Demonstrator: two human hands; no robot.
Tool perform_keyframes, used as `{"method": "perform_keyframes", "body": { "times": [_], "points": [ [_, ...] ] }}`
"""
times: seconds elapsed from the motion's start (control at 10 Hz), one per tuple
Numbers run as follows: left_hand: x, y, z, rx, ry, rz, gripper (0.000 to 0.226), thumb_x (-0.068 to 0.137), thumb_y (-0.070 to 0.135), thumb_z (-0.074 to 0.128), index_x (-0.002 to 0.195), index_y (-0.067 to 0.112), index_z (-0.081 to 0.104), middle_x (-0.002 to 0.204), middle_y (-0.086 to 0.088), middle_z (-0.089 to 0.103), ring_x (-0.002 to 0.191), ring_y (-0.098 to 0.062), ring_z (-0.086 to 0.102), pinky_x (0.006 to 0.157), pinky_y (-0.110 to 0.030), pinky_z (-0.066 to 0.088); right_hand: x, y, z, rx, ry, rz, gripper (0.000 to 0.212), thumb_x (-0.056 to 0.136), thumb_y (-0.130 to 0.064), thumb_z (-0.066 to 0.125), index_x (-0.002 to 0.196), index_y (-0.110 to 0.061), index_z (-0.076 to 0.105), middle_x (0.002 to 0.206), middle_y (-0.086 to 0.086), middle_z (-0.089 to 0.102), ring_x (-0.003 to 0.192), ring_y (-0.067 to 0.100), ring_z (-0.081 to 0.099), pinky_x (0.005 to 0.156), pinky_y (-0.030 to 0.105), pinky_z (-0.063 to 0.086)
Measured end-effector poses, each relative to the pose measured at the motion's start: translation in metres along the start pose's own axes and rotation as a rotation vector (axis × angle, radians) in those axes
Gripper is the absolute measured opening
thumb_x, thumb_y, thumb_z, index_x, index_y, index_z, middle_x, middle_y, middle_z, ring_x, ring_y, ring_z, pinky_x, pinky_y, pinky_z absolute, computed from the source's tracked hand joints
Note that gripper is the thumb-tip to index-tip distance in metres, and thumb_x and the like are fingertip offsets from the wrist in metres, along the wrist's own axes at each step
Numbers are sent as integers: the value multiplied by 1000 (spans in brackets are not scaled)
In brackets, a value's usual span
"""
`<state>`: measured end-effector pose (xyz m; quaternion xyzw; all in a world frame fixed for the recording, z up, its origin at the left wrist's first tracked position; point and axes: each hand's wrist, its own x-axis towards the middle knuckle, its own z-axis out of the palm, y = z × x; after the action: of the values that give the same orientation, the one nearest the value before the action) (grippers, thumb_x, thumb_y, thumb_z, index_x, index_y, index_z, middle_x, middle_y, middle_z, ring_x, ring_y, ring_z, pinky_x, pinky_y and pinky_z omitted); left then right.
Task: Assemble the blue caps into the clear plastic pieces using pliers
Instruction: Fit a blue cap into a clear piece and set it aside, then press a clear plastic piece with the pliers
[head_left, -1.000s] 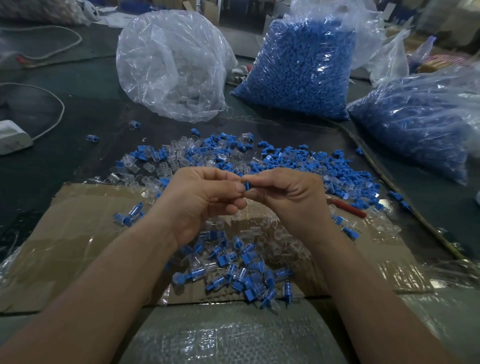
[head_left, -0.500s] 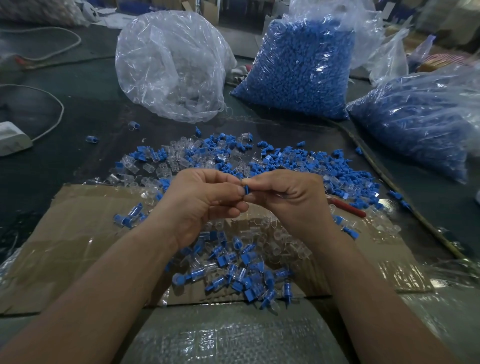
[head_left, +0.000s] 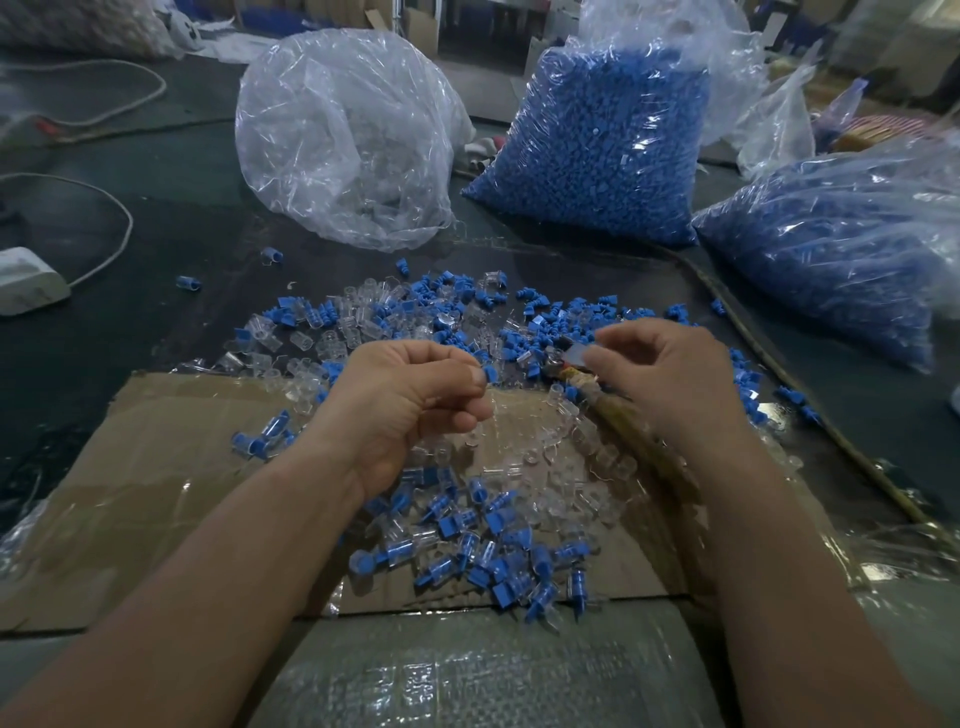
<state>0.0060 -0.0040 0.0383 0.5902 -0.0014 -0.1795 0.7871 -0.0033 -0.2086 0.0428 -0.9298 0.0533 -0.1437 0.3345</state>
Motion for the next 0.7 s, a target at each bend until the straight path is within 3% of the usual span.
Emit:
{"method": "perform_keyframes", "body": {
  "times": [0.1,0.2,0.4,0.5,0.7],
  "points": [
    [0,0,0,-3,5,0,21,51,5,66,70,0,59,51,-6,62,44,-13,60,40,-16,47,7,18,-10,-209,-132,220,56,76,-40,69,125,-18,53,122,-1,57,103,13,53,88,30,41],
    [0,0,0,-10,4,-3,21,51,5,66,70,0,59,51,-6,62,44,-13,60,39,-16,47,8,23,-12,-391,-330,330,68,72,-51,69,129,-19,47,126,2,52,103,19,49,82,32,36],
    [1,0,0,-7,-6,-8,22,51,5,66,71,0,59,52,-6,62,44,-13,60,40,-16,47,9,20,-12,-462,-447,339,65,62,-54,74,114,-21,53,87,-8,44,79,11,41,67,29,34],
    [1,-1,0,-2,-11,-1,21,51,5,66,71,-1,59,52,-6,62,45,-13,60,40,-16,47,9,19,-12,-411,-406,344,59,61,-49,77,109,-22,56,79,-11,42,76,10,41,67,30,35],
    [2,-2,0,4,-17,16,20,52,6,65,71,0,59,53,-6,63,46,-13,61,41,-16,48,8,14,-12,-352,-329,337,28,64,-35,76,81,-28,55,77,-9,53,69,8,48,54,25,37]
  ]
}}
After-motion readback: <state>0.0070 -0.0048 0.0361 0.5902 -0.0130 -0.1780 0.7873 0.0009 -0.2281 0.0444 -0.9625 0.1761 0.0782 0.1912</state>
